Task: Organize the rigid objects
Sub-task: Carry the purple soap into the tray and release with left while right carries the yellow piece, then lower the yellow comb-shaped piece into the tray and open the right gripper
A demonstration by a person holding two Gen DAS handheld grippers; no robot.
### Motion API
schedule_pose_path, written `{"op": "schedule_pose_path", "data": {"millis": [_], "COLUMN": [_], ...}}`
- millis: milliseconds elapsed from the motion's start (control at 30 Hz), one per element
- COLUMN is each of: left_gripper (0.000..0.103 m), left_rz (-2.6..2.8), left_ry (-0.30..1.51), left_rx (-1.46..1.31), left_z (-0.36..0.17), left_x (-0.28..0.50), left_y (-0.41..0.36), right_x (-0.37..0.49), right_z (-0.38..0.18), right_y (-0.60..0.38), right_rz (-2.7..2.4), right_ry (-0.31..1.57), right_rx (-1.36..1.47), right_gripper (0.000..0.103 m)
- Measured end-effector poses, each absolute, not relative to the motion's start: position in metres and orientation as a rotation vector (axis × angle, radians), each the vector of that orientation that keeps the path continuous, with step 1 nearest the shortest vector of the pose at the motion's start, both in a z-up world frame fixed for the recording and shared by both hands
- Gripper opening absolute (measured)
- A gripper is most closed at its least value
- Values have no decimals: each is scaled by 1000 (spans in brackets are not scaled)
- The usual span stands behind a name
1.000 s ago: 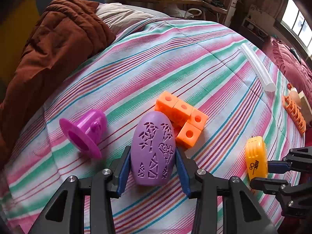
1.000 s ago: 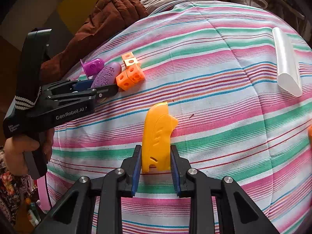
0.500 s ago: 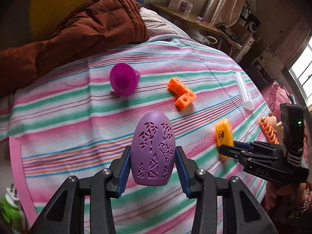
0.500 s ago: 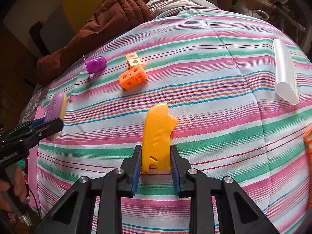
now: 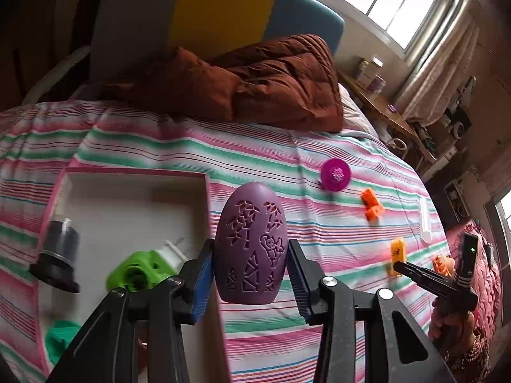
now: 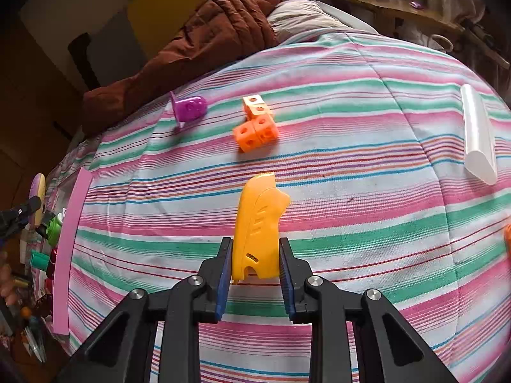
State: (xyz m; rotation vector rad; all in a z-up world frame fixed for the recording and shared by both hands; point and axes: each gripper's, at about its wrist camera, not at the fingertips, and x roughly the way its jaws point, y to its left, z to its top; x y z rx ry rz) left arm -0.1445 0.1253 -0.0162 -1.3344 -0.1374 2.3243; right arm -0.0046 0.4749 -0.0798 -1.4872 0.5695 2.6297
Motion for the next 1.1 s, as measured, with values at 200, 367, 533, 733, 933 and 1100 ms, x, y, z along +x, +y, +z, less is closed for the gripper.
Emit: {"op": "schedule_pose_path", "data": {"millis": [200,367,533,733,933,1100], "left_gripper": [44,44,44,45,46,46], "left_rz": [2468,2504,2536,2589,2631,2616], "left_ry": [-206,-217,-191,-239,-433,-471], "left_rx": [-1415,-1498,-1566,-1511,-1388,-1323], "left_z": [-31,-50,-61,-42,-13,-5], "left_x": [-179,-203,-212,-194,-151,-120], "left_y": [70,55,50,35,1,-19], "right_x": [-4,-6,-20,-45,-91,-134], "right_z": [-54,-38,-29,-24,-20,-25], "right_y": [426,378,332,284,227,190], "right_rz": [2758,2846,2912,2966,3023,3018], "right_ry": [580,587,529,480,449,393], "right_rx": [-1473,-1495,-1538,-1601,-1637,-1662], "right_gripper": [27,27,27,27,27,28]}}
